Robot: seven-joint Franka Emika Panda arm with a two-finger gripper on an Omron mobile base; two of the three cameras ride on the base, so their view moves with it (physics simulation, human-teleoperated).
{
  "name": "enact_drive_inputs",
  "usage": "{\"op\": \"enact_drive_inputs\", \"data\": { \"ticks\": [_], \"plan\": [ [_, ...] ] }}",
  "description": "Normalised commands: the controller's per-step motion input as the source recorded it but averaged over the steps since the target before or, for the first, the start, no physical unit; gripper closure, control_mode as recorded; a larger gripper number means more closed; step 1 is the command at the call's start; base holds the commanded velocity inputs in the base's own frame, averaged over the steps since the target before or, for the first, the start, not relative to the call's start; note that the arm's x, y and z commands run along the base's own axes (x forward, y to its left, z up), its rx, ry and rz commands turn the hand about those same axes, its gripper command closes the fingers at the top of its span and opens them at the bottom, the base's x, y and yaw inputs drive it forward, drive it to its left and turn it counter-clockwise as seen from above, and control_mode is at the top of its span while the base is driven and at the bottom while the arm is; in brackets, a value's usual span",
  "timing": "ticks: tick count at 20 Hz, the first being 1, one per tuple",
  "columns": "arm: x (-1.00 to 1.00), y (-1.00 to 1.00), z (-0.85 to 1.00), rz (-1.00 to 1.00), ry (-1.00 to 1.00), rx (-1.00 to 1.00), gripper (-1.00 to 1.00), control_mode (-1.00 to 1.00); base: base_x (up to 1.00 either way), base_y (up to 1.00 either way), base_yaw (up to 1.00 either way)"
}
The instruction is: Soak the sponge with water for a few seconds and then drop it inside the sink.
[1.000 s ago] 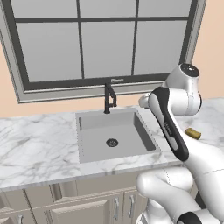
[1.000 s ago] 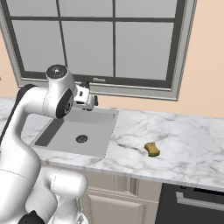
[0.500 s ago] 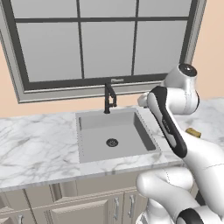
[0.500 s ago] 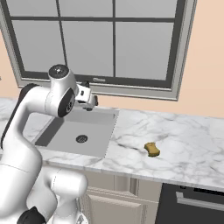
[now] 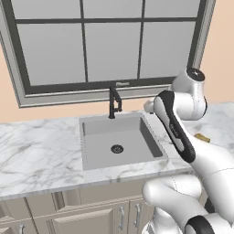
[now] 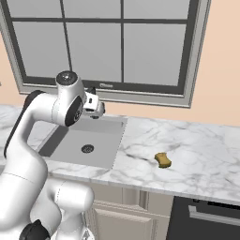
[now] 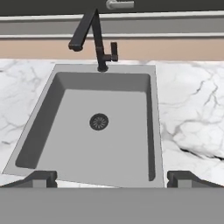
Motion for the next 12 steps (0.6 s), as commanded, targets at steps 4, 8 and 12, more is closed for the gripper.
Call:
{"op": "enact_drive_inputs", "data": {
  "ticks": [4, 8, 12],
  "plan": [
    [0.11, -0.12, -0.08, 0.12, -0.01, 0.01, -1.00, -1.00, 0.00, 0.00, 0.00],
    [0.12, -0.05, 0.00, 0.13, -0.01, 0.01, -1.00, -1.00, 0.00, 0.00, 0.00],
    [0.05, 0.00, 0.00, 0.06, -0.02, 0.03, -1.00, -1.00, 0.00, 0.00, 0.00]
  ]
}}
